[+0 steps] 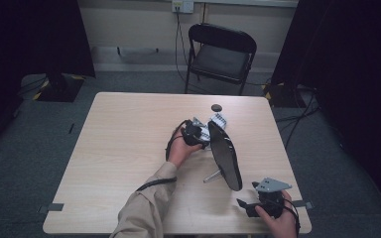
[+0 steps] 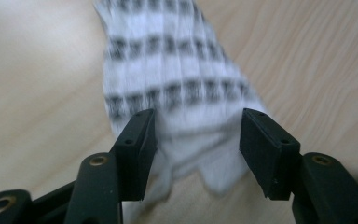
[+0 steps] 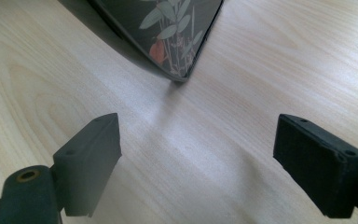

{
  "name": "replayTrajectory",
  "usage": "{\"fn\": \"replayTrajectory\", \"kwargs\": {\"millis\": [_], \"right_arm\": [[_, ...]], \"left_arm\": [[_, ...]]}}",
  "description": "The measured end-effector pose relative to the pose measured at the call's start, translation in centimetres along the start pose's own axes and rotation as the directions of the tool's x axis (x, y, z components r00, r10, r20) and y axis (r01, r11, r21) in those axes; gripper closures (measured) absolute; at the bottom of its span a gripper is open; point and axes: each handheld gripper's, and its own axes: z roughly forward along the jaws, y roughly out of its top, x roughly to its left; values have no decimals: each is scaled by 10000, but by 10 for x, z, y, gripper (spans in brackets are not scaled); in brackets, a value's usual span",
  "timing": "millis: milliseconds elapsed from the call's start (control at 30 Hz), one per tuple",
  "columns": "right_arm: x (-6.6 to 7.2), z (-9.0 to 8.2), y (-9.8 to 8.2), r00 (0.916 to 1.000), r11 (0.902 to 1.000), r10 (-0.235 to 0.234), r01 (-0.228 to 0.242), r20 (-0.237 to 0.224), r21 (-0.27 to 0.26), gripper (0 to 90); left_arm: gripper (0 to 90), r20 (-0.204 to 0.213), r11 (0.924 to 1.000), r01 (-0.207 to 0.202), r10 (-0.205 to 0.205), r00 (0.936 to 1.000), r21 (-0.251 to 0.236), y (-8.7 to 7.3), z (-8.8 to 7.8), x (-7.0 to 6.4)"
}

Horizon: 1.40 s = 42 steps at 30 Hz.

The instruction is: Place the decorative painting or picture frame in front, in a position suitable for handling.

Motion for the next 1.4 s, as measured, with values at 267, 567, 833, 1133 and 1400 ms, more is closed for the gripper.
{"fn": "replayTrajectory", "kwargs": {"millis": [267,567,833,1133,1400], "right_arm": [[2,0,1,9999,9999,-100,100,-31,21,144],[5,-2,4,10000,9996,-51,50,-48,-266,152],[13,2,9,9992,9987,-399,398,-13,-305,202],[21,3,18,9986,9963,-512,522,157,-678,277],[21,1,21,9997,9937,-226,231,57,-1098,370]], "left_arm": [[813,289,9990,382,-389,9988,248,-6,-12,-1],[822,984,9946,720,-792,9920,746,-60,-84,-1],[819,927,9919,1089,-1147,9891,654,-122,-145,1],[819,387,9915,979,-1016,9941,860,-159,-190,2],[676,492,9903,1195,-1232,9912,715,-163,-197,-1]]}}
